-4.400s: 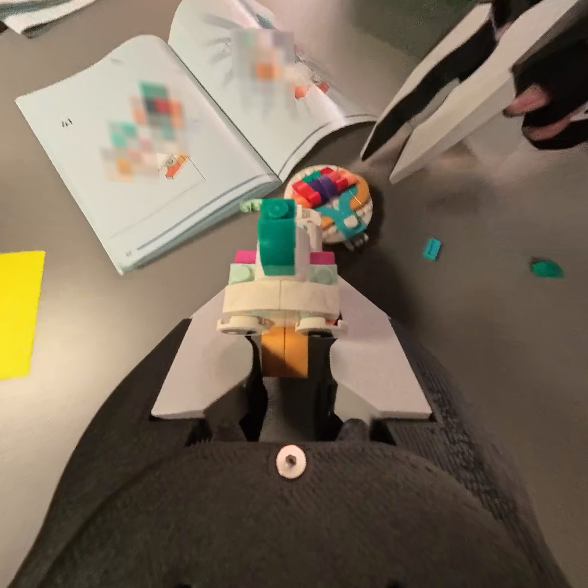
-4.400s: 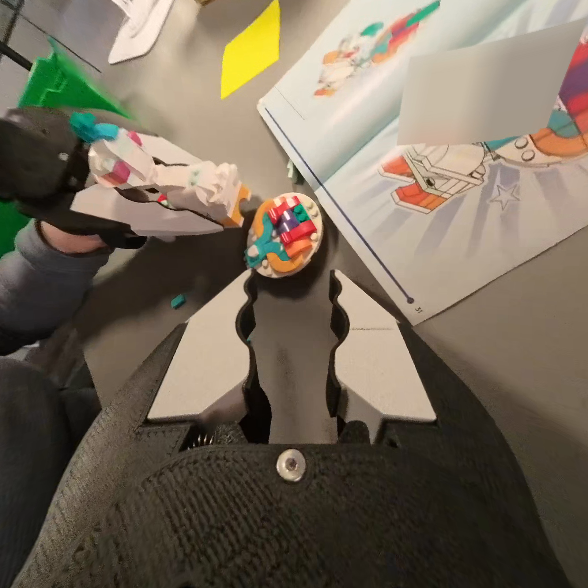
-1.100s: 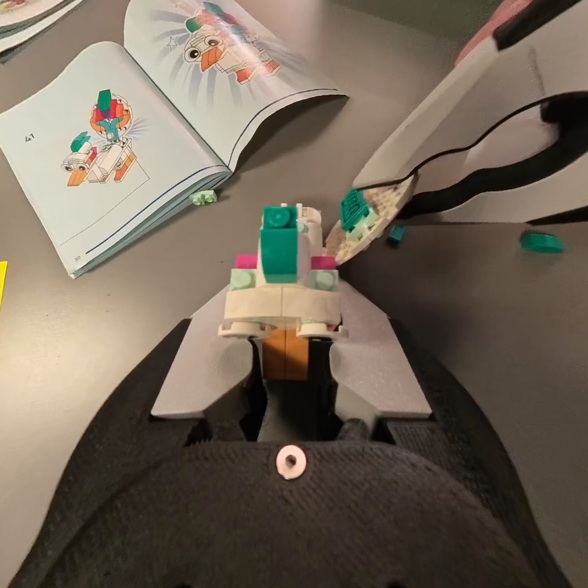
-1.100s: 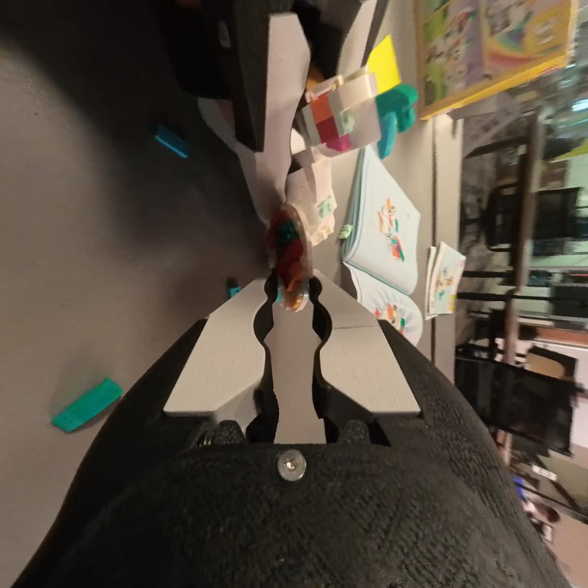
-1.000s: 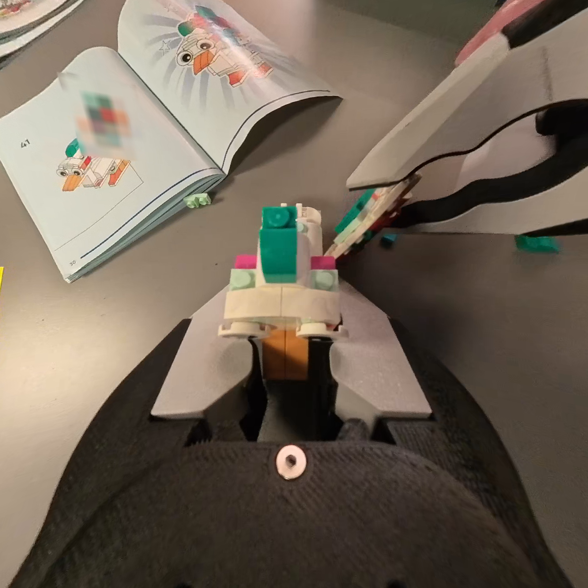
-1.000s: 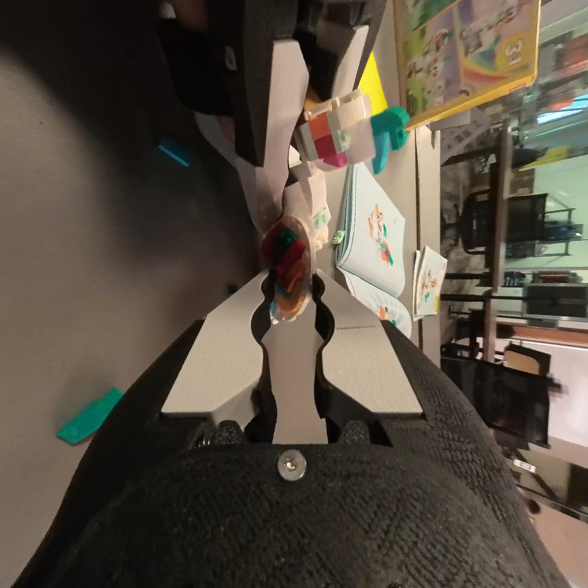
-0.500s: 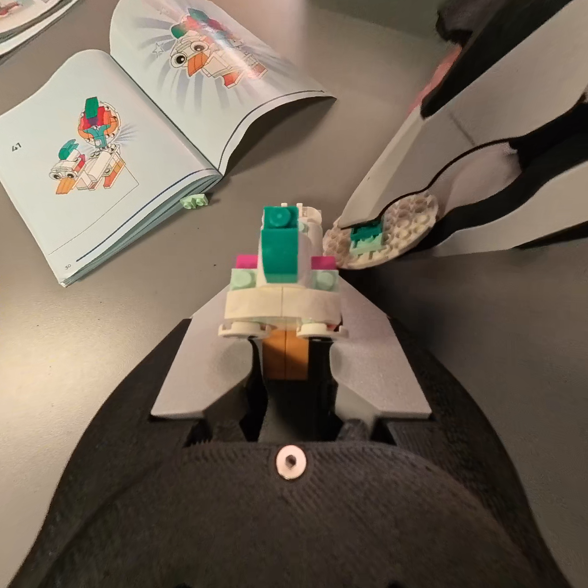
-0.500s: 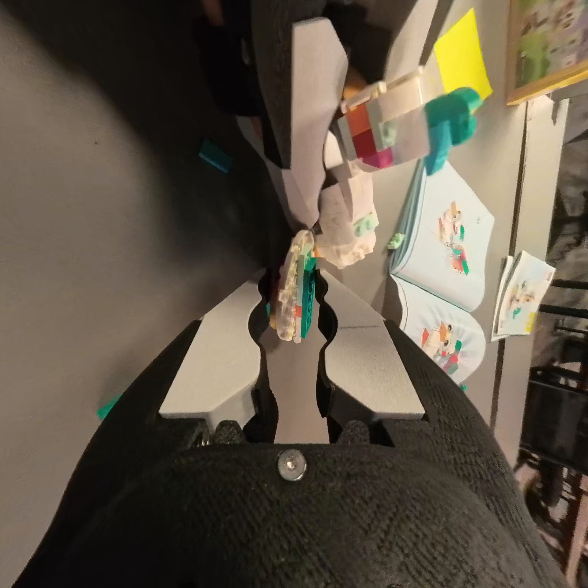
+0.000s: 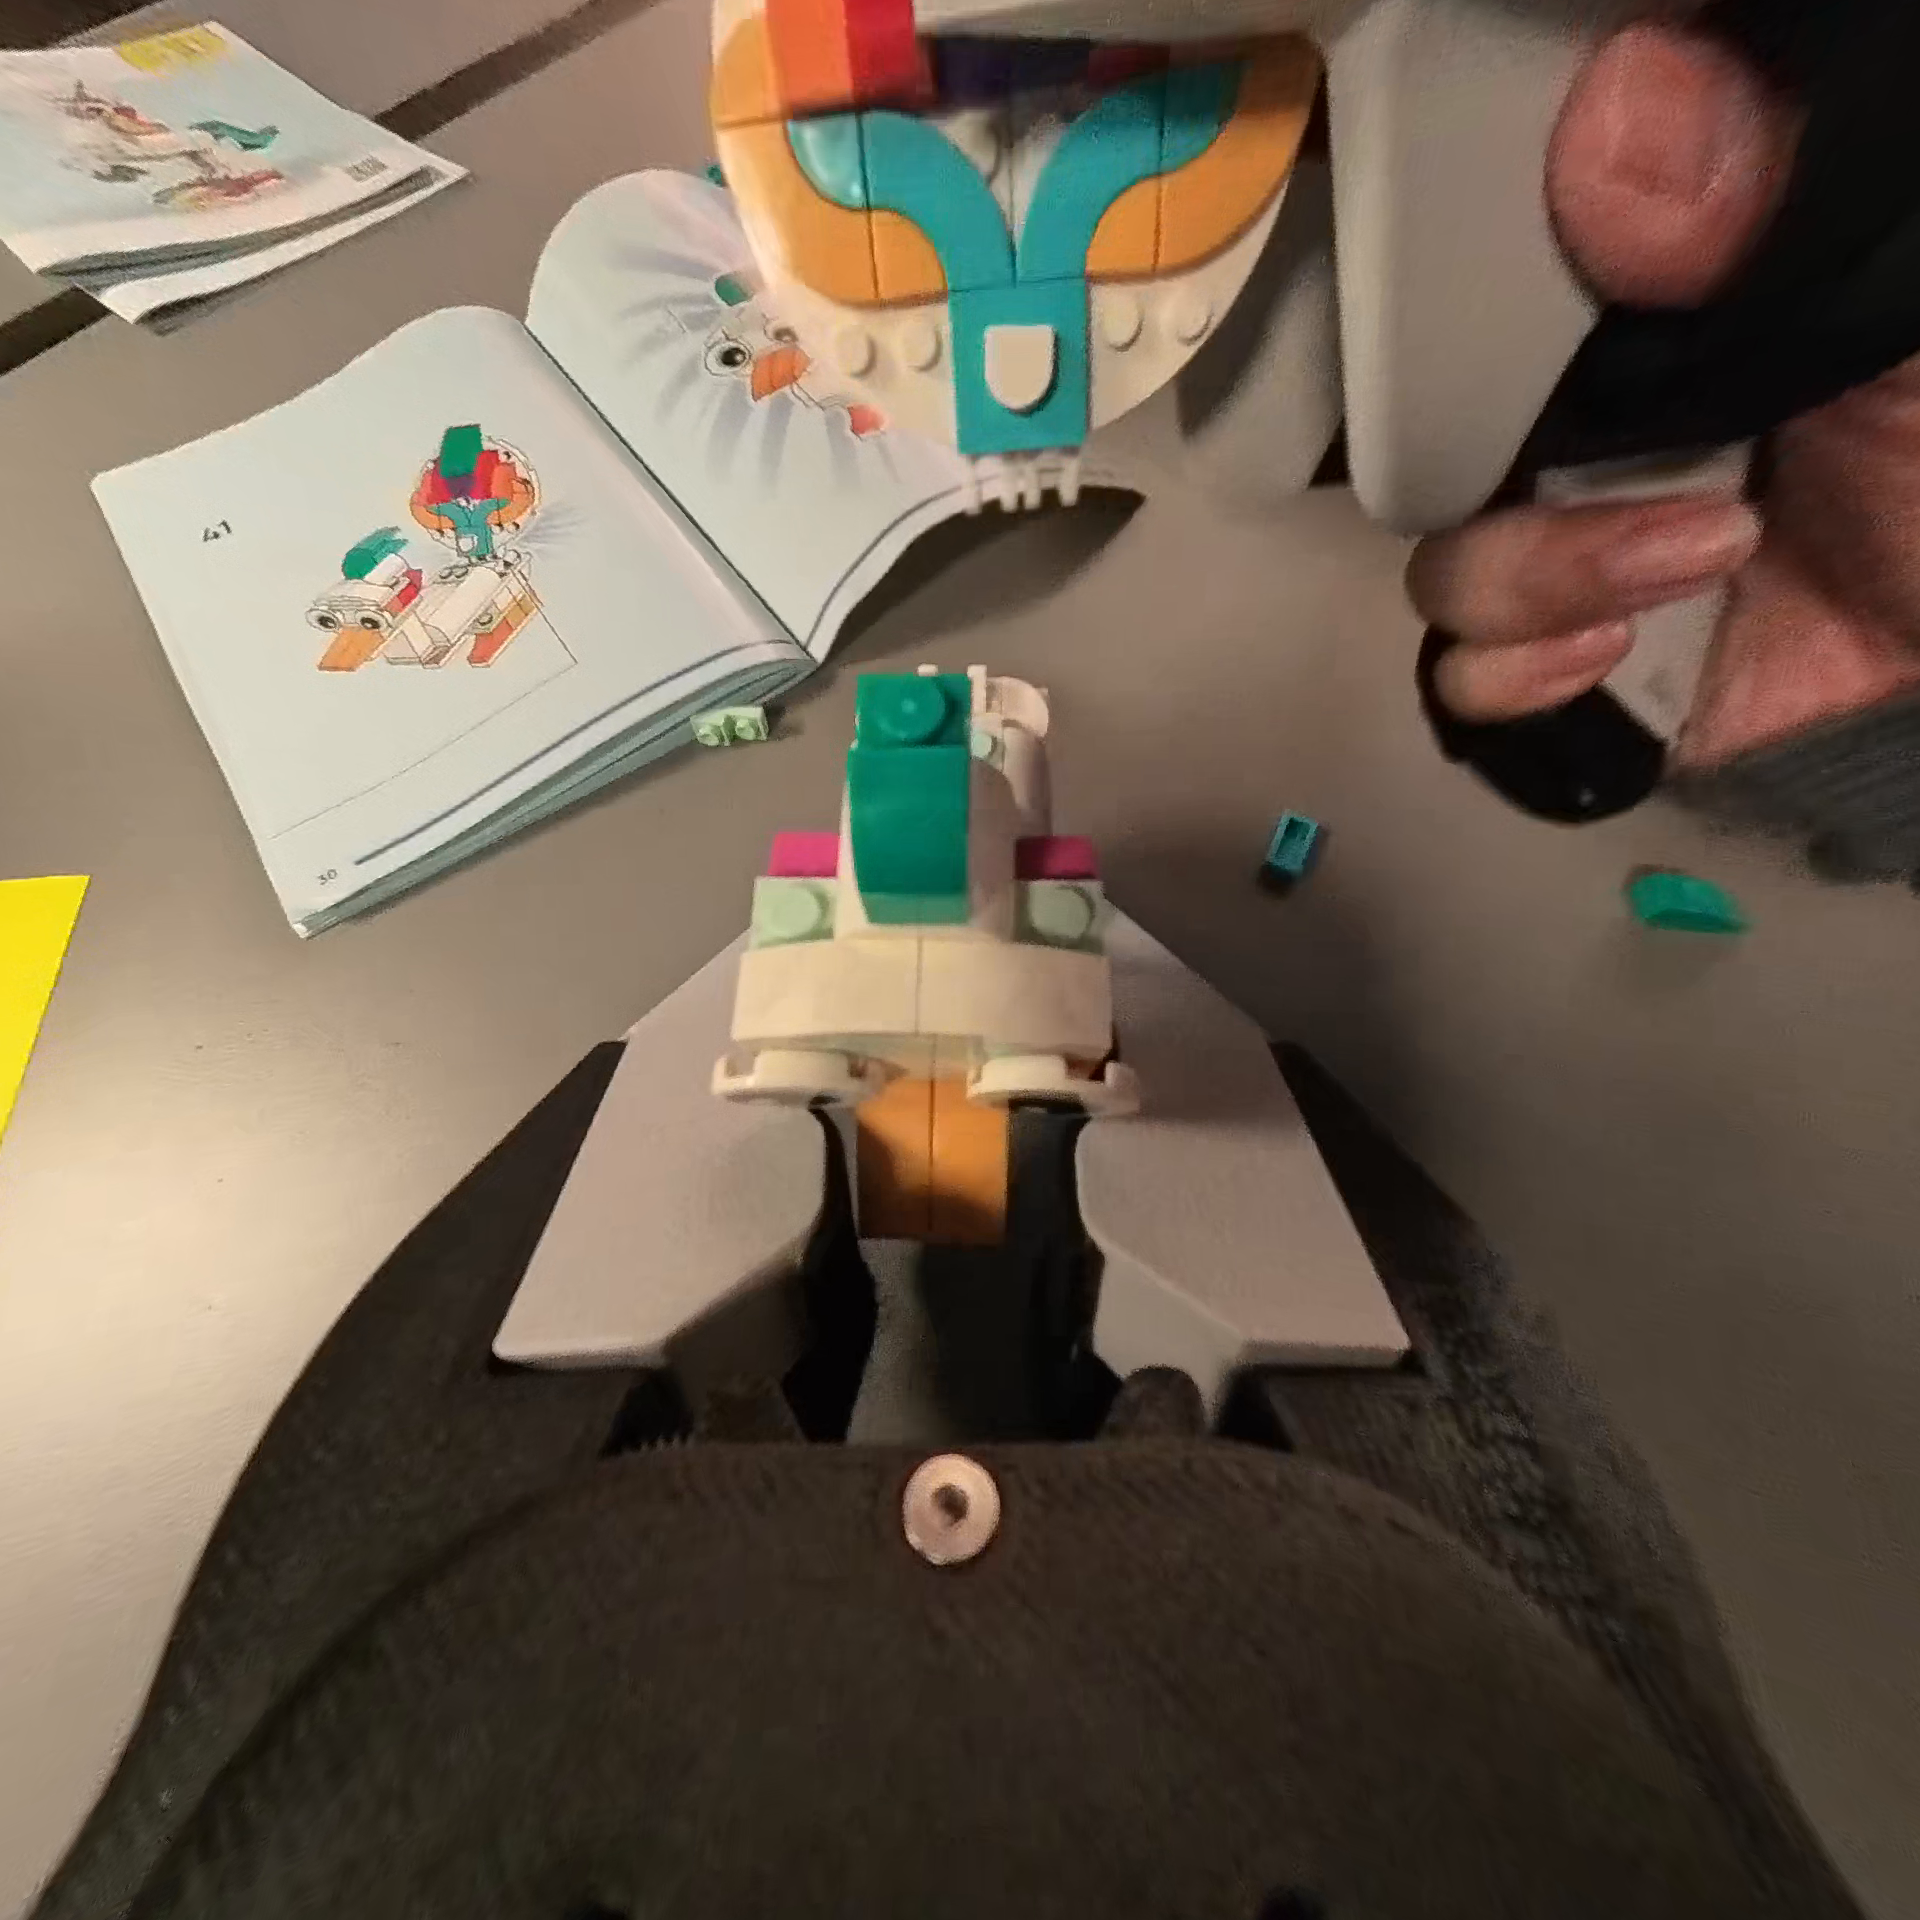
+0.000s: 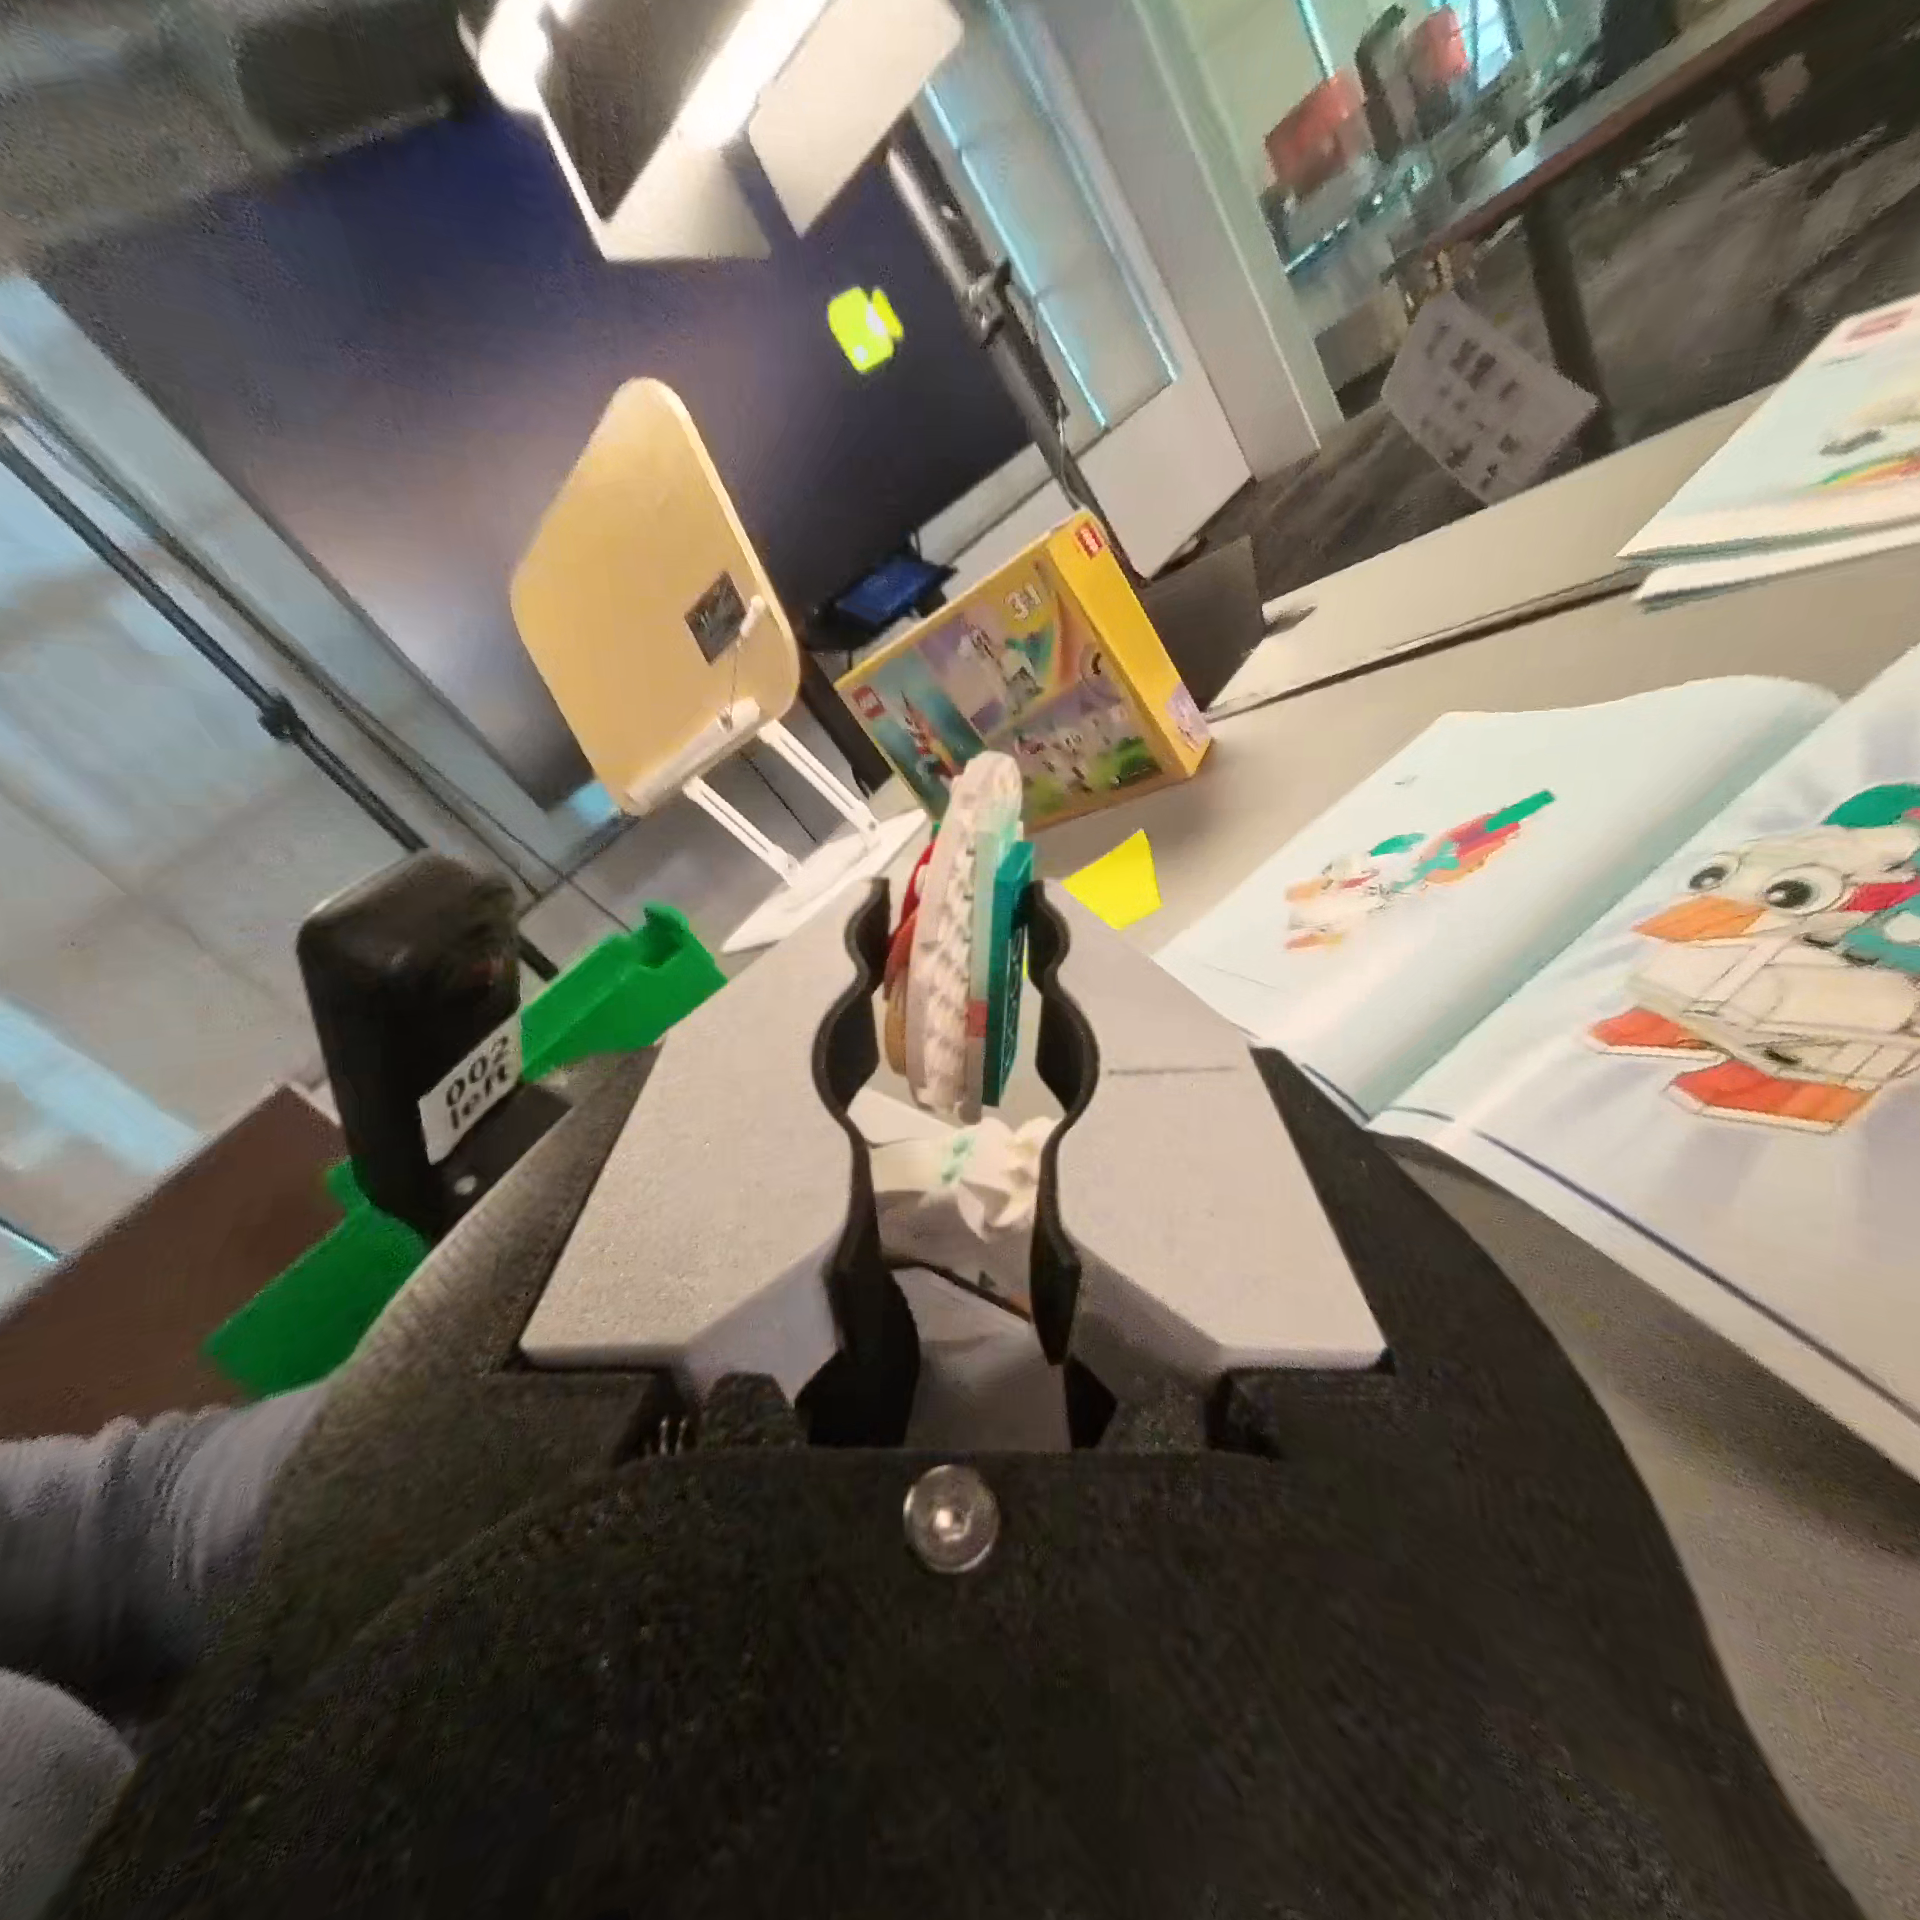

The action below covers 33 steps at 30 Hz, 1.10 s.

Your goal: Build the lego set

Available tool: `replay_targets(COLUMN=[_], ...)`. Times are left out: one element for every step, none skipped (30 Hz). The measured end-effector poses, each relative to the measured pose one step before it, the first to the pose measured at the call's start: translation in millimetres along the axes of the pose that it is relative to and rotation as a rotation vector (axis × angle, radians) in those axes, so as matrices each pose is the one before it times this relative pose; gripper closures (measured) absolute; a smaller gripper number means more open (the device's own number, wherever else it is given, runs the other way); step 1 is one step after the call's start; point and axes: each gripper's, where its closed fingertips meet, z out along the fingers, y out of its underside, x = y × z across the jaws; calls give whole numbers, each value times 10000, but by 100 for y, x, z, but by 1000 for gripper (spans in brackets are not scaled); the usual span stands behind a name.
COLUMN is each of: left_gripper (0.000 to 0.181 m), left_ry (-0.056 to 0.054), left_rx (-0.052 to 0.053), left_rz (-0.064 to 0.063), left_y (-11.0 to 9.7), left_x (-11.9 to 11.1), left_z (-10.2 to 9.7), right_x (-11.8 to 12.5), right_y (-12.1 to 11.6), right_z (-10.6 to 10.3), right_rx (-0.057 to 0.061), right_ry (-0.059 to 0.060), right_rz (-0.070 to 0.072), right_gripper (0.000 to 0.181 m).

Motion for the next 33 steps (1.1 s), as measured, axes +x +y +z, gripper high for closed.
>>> replay_targets(left_gripper=[147, 147, 147, 147, 147, 147, 148, 148, 148, 148, 147, 147, 148, 147, 147, 147, 147, 147, 147, 147, 147, 147, 147, 147, 147, 147, 147, 147, 147, 147, 147, 147, 147], left_ry=[61, 97, 112, 122, 135, 176, 132, 51, -9, -15, -12, -36, -58, -88, -99, -77, -80, -73, -55, -40, -35, -36, -47, -44, -57, -12, 19, 3, 0, 7, 5, -20, -10], left_rx=[54, -54, -71, -8, 31, 166, 172, 112, 65, 68, 21, -15, -43, -53, -58, -72, -70, -96, -79, -103, -117, -114, -96, -97, -99, -53, 4, 17, -14, -7, 0, 3, -6], left_rz=[-157, -168, -185, -171, -169, -258, -267, -151, -45, 13, 51, 76, 109, 132, 135, 126, 88, 66, 50, 36, 26, 28, 26, 31, 24, 3, -29, -36, -34, -31, -10, 10, 24], left_y=[-69, 67, 119, 28, -56, -242, -232, -154, -98, -97, -24, 23, 63, 71, 76, 96, 98, 149, 116, 142, 176, 167, 151, 143, 154, 78, 4, -31, 19, 22, 5, 2, 7], left_x=[-8, 23, 33, 55, 52, 75, -17, -107, -108, -46, 24, 33, 17, -24, -40, -30, -60, -79, -93, -79, -77, -74, -76, -75, -96, -39, -6, -26, -38, -28, -3, -8, 0], left_z=[-42, 8, 70, 56, 3, -80, -104, -97, -57, -39, -25, 22, 33, 35, 30, 44, 37, 39, 35, 43, 63, 53, 52, 46, 46, 24, -1, -20, 17, 4, -9, -2, 3], right_x=[71, -60, -75, 17, 96, 48, 149, 203, 62, 5, 62, 34, -11, 20, 22, 43, 53, 53, 53, 46, 71, 25, -15, 48, 110, 49, 4, 19, 18, -49, -11, 17, 24], right_y=[117, 183, 196, 168, 34, -100, -58, 33, 159, 290, 288, 242, 178, 103, 58, 79, 186, 160, 119, 136, 170, 169, 212, 260, 236, 112, 8, -1, 53, 53, 52, 69, 54], right_z=[257, 210, 169, 125, 60, 10, -10, 25, 72, 108, 99, 73, 40, 18, 1, 20, 56, 57, 37, 48, 65, 89, 108, 115, 93, 51, 9, -7, 8, 28, 43, 39, 16], right_rx=[128, 65, 16, -3, 61, 108, 45, -11, -54, -104, -82, -50, -29, 4, 31, -1, -80, -67, -48, -71, -77, -61, -68, -108, -93, -30, -10, -22, -48, -27, -27, -49, -53], right_ry=[29, 12, 50, 136, 191, 149, 188, 200, 67, -1, 23, -13, -59, -36, -32, -11, 5, 31, 48, 47, 51, 9, -44, -16, 39, 16, 8, 44, 62, 24, 31, 30, 31], right_rz=[157, 19, -64, -150, -201, -208, -238, -295, -237, -91, -32, -11, 77, 93, 85, 69, 17, -54, -78, -66, -72, -32, 71, 81, 20, -47, -96, -164, -187, -130, -76, -49, -57], right_gripper=[157, 157, 157, 157, 157, 157, 157, 158, 157, 157, 157, 157, 157, 157, 157, 157, 157, 157, 157, 157, 157, 157, 157, 157, 157, 157, 157, 158, 158, 158, 158, 158, 158])
